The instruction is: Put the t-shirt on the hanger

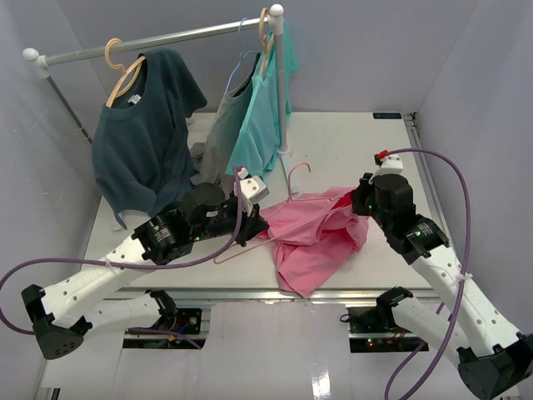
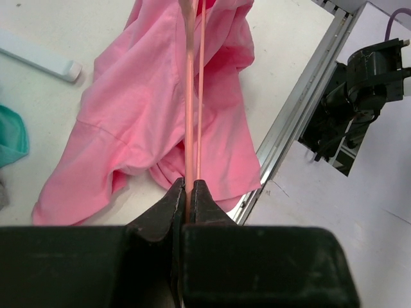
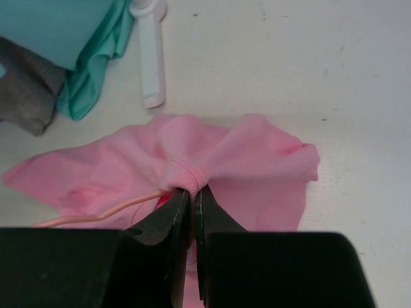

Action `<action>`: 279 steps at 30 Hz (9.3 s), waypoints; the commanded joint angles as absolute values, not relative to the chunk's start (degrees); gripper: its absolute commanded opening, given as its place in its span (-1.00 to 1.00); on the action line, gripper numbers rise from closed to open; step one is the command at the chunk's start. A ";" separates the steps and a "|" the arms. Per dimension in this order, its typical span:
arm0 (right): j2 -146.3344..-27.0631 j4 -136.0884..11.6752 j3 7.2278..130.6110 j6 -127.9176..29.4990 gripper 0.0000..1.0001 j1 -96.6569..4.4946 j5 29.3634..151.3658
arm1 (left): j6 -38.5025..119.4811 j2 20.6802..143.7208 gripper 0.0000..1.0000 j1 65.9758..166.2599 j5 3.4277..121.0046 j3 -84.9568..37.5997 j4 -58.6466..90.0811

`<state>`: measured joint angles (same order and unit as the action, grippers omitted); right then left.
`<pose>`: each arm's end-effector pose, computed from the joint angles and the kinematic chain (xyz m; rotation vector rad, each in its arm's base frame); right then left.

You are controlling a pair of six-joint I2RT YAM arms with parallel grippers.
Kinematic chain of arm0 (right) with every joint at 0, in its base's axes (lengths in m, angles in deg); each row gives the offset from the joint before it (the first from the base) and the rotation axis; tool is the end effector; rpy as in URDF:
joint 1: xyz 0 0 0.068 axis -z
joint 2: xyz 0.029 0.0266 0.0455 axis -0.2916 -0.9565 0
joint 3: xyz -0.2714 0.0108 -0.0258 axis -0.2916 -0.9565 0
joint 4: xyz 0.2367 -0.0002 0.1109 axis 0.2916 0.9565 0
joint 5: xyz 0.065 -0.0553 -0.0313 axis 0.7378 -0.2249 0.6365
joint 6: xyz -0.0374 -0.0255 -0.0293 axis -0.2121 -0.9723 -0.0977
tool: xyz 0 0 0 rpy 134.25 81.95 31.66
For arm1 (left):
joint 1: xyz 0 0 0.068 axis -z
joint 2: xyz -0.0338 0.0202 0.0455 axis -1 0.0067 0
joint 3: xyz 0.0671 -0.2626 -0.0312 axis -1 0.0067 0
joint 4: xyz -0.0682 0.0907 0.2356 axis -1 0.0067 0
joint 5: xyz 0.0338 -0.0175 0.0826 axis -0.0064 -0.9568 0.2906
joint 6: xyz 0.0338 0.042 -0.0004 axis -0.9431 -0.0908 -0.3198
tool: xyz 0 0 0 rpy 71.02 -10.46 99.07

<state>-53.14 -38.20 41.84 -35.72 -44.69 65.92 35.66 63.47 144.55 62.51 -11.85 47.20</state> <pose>0.1681 0.0768 0.3294 0.0622 1.9716 0.2585 0.1190 -0.1781 0.3623 0.9463 1.8901 -0.8065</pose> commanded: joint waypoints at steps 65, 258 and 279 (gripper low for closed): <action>-45.02 -38.06 51.59 -70.62 0.38 -78.74 86.84 | 32.49 36.99 -1.00 150.35 60.42 33.99 -10.24; -50.59 -35.88 43.56 -61.56 -0.84 -86.04 55.21 | 47.04 62.17 -1.00 119.76 72.10 -28.06 59.13; -62.73 -42.41 53.17 -59.04 -0.84 -85.20 51.30 | 46.42 70.12 -1.00 136.88 60.26 -22.29 46.33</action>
